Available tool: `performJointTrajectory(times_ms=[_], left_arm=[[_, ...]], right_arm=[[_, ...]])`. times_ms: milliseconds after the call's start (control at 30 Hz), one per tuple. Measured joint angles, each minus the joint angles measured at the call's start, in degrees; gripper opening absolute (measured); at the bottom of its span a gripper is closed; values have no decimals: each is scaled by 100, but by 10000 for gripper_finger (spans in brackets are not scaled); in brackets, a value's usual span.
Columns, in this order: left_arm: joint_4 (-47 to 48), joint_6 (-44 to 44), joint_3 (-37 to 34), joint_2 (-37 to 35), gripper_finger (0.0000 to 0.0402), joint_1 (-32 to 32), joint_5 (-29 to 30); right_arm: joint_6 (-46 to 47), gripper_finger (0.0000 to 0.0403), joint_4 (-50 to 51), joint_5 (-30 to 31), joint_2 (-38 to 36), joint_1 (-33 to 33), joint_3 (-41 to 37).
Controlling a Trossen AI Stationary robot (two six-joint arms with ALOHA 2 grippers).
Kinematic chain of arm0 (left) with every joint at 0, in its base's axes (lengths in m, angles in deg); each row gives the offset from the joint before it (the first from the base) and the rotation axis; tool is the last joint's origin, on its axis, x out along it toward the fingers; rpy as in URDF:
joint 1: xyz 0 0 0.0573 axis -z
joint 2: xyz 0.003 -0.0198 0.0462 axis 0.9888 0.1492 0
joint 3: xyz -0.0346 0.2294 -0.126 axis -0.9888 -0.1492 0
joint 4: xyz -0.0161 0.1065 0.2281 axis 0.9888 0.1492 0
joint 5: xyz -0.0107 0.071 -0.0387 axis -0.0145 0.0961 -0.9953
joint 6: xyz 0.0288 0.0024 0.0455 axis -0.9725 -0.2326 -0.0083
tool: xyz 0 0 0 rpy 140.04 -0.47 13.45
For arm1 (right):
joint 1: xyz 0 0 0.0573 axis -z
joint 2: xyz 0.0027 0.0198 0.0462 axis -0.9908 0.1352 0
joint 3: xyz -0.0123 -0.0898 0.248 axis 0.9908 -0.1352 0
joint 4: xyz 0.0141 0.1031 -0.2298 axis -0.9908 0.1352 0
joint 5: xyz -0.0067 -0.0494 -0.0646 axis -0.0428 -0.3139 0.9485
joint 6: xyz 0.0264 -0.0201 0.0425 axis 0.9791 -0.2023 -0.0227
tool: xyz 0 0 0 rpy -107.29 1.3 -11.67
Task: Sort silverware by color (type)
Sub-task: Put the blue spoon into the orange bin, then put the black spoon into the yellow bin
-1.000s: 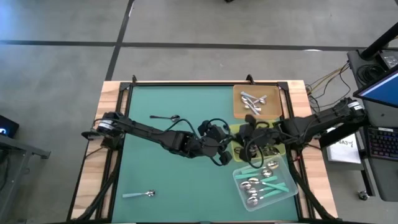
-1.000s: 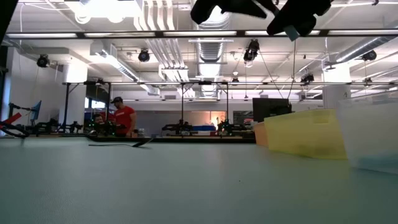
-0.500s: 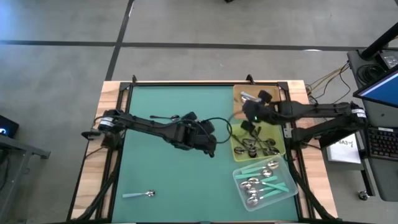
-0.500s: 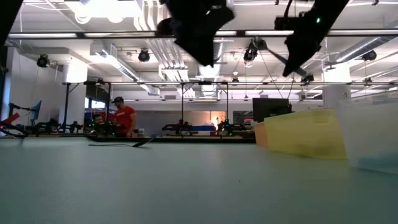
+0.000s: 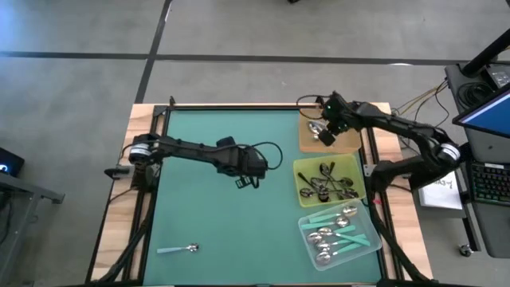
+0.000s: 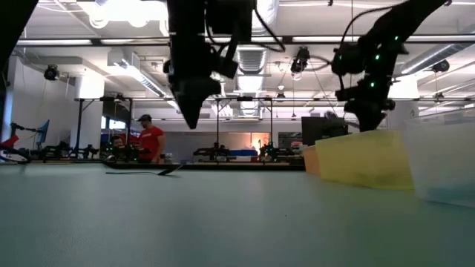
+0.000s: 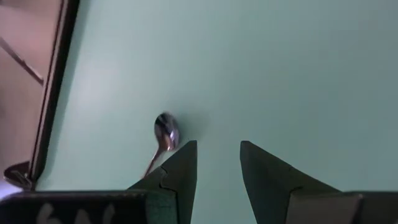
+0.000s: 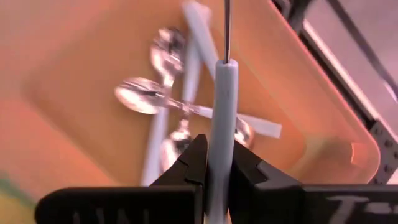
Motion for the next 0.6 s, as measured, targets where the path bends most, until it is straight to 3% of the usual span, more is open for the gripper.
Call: performJointTrajectory(times_ms=[100,333,600], left_arm=[[-1,-81,-215,-11,107,-154,-113],[-5,-417,-705,-72,107,-513,-465],[-141,-656,-1641,-459,107,-976,-499]], right_arm=[[-60,31,-37,0,371,331,6],[-226,106,-101,-5,950,459,7],[-163,147,-129,-3,674,455,57]])
